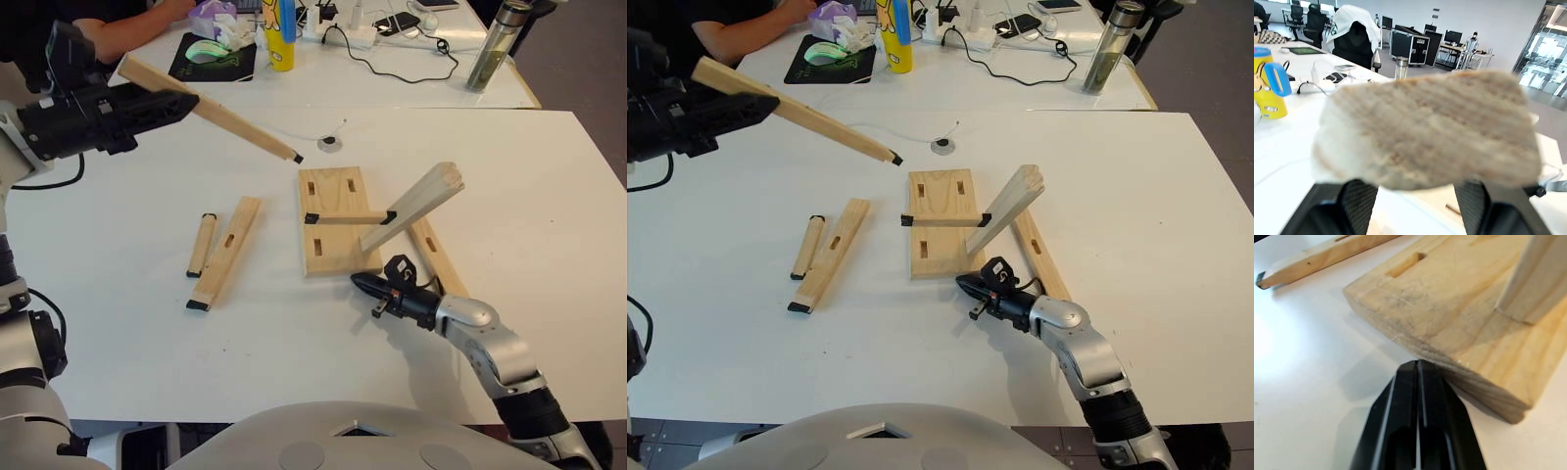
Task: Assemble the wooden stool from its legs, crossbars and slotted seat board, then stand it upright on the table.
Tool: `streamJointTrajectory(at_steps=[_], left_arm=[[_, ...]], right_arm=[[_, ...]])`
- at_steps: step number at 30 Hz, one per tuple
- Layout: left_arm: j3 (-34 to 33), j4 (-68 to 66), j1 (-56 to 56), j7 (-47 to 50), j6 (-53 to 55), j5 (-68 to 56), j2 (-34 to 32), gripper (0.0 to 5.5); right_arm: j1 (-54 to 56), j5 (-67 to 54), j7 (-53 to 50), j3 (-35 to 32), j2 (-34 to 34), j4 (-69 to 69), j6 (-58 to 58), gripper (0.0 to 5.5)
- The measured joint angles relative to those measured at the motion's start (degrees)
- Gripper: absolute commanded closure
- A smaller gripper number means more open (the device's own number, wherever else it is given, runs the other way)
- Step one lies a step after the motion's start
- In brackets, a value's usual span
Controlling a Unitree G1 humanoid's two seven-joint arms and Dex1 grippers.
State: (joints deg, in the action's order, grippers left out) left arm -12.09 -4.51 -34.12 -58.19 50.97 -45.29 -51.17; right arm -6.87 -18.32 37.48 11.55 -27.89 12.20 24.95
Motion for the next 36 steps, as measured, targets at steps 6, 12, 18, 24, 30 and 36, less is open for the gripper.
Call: streamJointTrajectory(at_steps=[6, 12, 18, 24, 30, 36], left_arm=[[0.04, 4.24, 3.22, -0.39, 0.28, 0.31, 0.36, 3.43], [1.74, 6.58, 7.04, -0.03, -0.18, 2.27, 0.90, 3.43], [2.41, 8.46, 9.13, -0.48, -0.54, 2.62, 1.36, 3.43], [2.57, 10.07, 9.52, -1.69, 0.06, 1.12, 1.97, 3.43], [9.80, 9.49, 7.19, -5.32, -3.08, 5.99, 1.85, 3.43], [13.43, 8.14, 3.53, -8.16, -5.31, 8.20, 3.06, 3.43]], right_arm=[[0.97, 1.82, -0.68, -1.69, 0.01, -1.81, -2.23, 5.50], [0.55, 1.84, -1.94, -3.45, 1.97, -1.37, -3.60, 5.50], [-4.42, -12.84, 0.30, -8.18, 5.04, 6.97, 1.95, 5.50], [-1.02, -9.86, -8.31, -7.06, 13.00, 6.41, -0.55, 5.50], [0.06, -1.60, -15.29, -3.31, 18.46, -0.06, -5.01, 5.50], [0.41, 2.75, -17.76, -1.94, 19.95, -4.01, -7.74, 5.50]])
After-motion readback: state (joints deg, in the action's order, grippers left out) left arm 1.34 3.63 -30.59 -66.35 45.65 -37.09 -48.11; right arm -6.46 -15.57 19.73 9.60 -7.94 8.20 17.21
